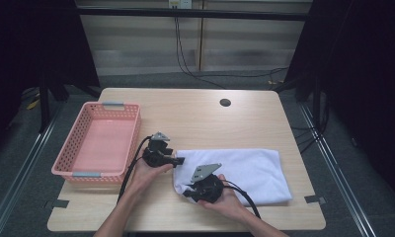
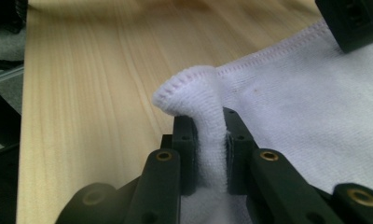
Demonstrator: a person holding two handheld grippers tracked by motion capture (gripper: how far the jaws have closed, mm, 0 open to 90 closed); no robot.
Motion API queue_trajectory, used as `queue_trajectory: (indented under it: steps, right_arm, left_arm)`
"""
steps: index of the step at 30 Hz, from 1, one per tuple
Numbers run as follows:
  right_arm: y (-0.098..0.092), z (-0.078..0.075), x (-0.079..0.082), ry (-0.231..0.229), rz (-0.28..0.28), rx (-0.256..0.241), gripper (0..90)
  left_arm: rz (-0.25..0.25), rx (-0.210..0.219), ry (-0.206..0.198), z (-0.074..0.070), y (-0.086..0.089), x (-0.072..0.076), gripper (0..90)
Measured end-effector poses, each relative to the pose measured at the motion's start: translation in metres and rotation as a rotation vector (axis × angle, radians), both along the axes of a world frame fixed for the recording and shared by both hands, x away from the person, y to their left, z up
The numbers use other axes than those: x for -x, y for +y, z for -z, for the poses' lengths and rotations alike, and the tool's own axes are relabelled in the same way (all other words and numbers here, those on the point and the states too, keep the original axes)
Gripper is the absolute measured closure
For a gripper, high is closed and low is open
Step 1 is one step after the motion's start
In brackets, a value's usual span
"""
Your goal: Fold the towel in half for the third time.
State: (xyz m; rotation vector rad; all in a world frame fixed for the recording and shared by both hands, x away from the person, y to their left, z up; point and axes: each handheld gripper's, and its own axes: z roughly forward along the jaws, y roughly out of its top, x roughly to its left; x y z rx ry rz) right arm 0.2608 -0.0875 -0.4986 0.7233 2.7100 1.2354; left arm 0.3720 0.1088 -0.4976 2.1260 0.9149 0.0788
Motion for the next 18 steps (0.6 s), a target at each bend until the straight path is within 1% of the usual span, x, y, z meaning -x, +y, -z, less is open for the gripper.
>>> queue_trajectory:
  steps: [3, 4, 5, 6, 7, 8, 9, 10, 11, 12, 13, 14, 15, 16, 18]
  right_arm:
    - [0.000, -0.001, 0.001, 0.008, -0.003, -0.001, 79.3]
    - [-0.001, -0.001, 0.001, 0.011, -0.002, -0.003, 79.4]
    - [-0.001, -0.002, 0.001, 0.011, -0.005, -0.004, 79.5]
    - [-0.001, -0.002, 0.001, 0.014, -0.006, -0.007, 79.7]
    - [-0.001, -0.002, 0.001, 0.014, -0.006, -0.007, 79.7]
    - [-0.002, -0.003, 0.001, 0.024, -0.007, -0.007, 79.9]
    - [-0.002, -0.003, 0.001, 0.026, -0.009, -0.008, 79.9]
    - [-0.003, -0.003, 0.001, 0.029, -0.007, -0.015, 79.9]
    - [-0.003, -0.004, 0.000, 0.032, -0.004, -0.019, 80.0]
    - [-0.004, -0.005, 0.001, 0.031, -0.002, -0.024, 80.0]
    - [-0.004, -0.006, 0.001, 0.035, 0.000, -0.023, 80.0]
    - [-0.004, -0.008, 0.001, 0.039, 0.001, -0.019, 80.2]
    - [-0.004, -0.008, 0.001, 0.039, 0.001, -0.019, 80.2]
    - [-0.004, -0.010, 0.000, 0.033, -0.001, -0.016, 80.3]
    - [-0.006, -0.016, 0.000, 0.036, 0.005, -0.033, 80.4]
  left_arm:
    - [0.001, -0.012, 0.004, 0.004, -0.004, -0.001, 32.7]
    - [0.005, -0.012, -0.003, 0.004, -0.005, -0.001, 32.5]
    - [0.010, -0.008, 0.001, 0.004, -0.006, 0.000, 33.6]
    - [0.026, -0.005, 0.006, 0.004, -0.007, -0.001, 36.3]
    - [0.026, -0.005, 0.006, 0.004, -0.007, -0.001, 45.2]
    - [0.057, -0.004, 0.012, 0.004, -0.009, 0.000, 53.0]
    - [0.063, 0.003, 0.016, 0.004, -0.010, 0.000, 56.5]
    - [0.069, 0.022, 0.033, 0.005, -0.009, 0.000, 64.2]
    - [0.069, 0.022, 0.033, 0.005, -0.009, 0.000, 68.8]
    - [0.068, 0.033, 0.045, 0.004, -0.009, 0.000, 73.5]
    - [0.068, 0.033, 0.045, 0.004, -0.009, 0.000, 75.2]
    - [0.059, 0.064, 0.047, 0.002, -0.009, 0.001, 76.4]
    - [0.059, 0.064, 0.047, 0.002, -0.009, 0.001, 77.1]
    - [0.054, 0.094, 0.064, 0.000, -0.007, 0.000, 77.1]
    - [0.046, 0.124, 0.067, -0.003, -0.005, 0.000, 77.6]
